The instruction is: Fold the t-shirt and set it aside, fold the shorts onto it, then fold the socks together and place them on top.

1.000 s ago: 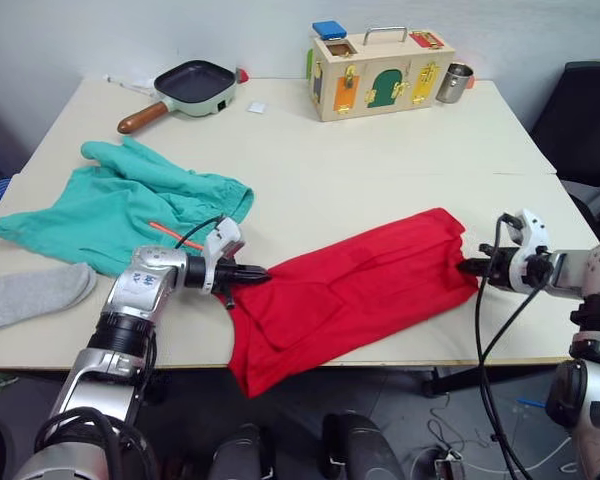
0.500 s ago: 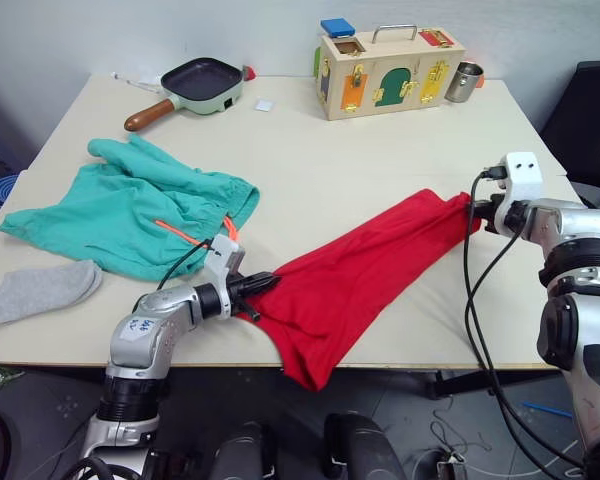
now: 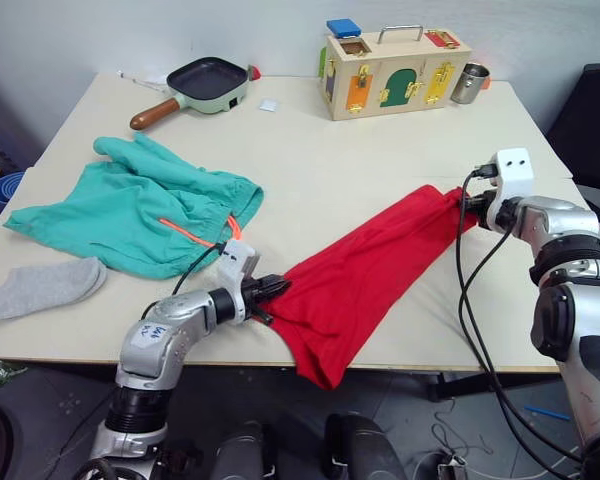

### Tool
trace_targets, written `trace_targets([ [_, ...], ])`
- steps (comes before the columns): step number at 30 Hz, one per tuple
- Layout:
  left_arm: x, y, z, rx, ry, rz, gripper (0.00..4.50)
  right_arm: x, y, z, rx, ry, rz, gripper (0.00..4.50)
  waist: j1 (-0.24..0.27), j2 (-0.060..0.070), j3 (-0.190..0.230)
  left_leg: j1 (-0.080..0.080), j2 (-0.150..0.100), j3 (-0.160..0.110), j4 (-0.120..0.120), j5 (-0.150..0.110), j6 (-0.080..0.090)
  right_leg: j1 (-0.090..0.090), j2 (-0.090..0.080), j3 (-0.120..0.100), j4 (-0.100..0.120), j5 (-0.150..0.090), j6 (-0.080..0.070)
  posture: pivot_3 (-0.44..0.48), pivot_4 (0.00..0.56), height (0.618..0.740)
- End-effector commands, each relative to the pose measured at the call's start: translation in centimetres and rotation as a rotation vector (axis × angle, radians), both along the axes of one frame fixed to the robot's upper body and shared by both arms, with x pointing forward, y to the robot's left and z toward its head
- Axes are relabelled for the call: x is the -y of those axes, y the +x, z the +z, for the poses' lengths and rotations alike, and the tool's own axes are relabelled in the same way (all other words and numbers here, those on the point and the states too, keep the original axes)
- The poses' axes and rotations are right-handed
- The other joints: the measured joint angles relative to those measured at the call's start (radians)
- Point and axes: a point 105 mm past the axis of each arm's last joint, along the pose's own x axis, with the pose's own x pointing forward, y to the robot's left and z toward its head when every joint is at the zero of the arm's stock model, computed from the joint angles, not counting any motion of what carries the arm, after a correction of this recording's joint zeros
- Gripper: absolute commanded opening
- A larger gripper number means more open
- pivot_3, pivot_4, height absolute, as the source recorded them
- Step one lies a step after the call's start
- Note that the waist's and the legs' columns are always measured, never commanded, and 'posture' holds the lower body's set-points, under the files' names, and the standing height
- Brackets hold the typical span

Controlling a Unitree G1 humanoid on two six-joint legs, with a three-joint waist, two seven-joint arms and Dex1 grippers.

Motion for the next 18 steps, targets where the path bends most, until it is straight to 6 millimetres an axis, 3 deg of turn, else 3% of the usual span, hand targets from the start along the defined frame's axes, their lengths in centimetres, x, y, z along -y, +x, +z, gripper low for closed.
trace_targets([
  [1, -0.7, -0.4, 1.8, 0.026, 0.038, -0.108, 1.95, 1.4, -1.3, 2.9, -0.007, 0.007, 0.071, 2.83, 0.002, 0.003, 0.001, 0.000, 0.000, 0.000, 0.000, 0.000, 0.000, 0.000, 0.000, 0.000, 0.000, 0.000, 0.000, 0.000, 0.150, 0.740],
  [6, -2.9, 2.1, 4.2, 0.014, 0.074, -0.092, 3.54, 1.8, -4.2, 3.7, -0.122, 0.090, 0.212, 4.50, 0.001, 0.003, 0.002, 0.000, 0.000, 0.000, 0.000, 0.000, 0.000, 0.000, 0.000, 0.000, -0.002, 0.000, 0.000, 0.000, 0.150, 0.740],
  [9, -2.3, 3.4, 5.5, 0.020, 0.055, -0.139, 4.48, 0.4, -6.6, 3.2, -0.226, 0.146, 0.326, 4.50, 0.003, 0.003, 0.002, 0.000, 0.000, -0.001, -0.001, 0.000, -0.001, 0.000, 0.000, -0.001, -0.001, 0.000, 0.000, 0.000, 0.150, 0.740],
  [13, -0.5, 5.9, 5.8, 0.043, 0.073, -0.175, 4.48, -2.7, -10.5, 1.6, -0.315, 0.193, 0.412, 4.50, 0.010, 0.003, 0.002, -0.001, 0.000, -0.002, 0.000, 0.000, -0.001, 0.001, 0.000, -0.003, 0.001, 0.000, 0.000, 0.000, 0.150, 0.740],
  [18, 3.5, 8.8, 5.3, 0.036, 0.045, -0.223, 4.48, -6.3, -15.2, -1.2, -0.407, 0.242, 0.449, 4.50, 0.028, 0.003, 0.002, -0.002, -0.001, -0.002, 0.002, -0.001, 0.000, -0.001, 0.000, -0.003, -0.002, 0.000, 0.000, 0.000, 0.150, 0.740],
])
